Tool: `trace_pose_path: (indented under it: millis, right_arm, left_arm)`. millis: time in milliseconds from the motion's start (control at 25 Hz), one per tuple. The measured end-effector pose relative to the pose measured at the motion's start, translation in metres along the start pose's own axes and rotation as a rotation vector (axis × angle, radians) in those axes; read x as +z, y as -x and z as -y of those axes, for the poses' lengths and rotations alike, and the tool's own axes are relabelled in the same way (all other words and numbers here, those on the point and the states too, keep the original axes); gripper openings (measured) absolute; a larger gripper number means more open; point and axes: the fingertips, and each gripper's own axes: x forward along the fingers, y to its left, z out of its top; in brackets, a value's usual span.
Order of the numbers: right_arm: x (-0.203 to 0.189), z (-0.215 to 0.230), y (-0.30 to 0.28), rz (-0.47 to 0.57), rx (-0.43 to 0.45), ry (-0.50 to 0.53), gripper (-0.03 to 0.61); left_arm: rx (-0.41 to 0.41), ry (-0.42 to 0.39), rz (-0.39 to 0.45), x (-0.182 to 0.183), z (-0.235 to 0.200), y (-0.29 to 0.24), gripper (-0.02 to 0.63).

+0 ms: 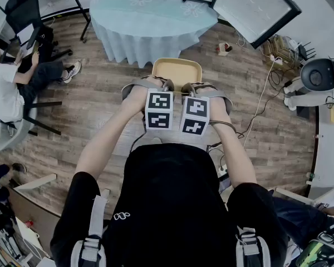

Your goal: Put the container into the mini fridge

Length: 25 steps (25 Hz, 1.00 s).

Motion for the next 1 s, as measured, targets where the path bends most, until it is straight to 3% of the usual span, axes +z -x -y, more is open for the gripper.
trace_pose_path:
  millis: [1000]
  right_arm:
    - [0.014, -0.007, -0.006, -0.01, 0.006, -0.054, 0.018]
  left_arm:
    - [-0.006, -0.03, 0.02, -0.012, 0.008, 0.003, 0.029]
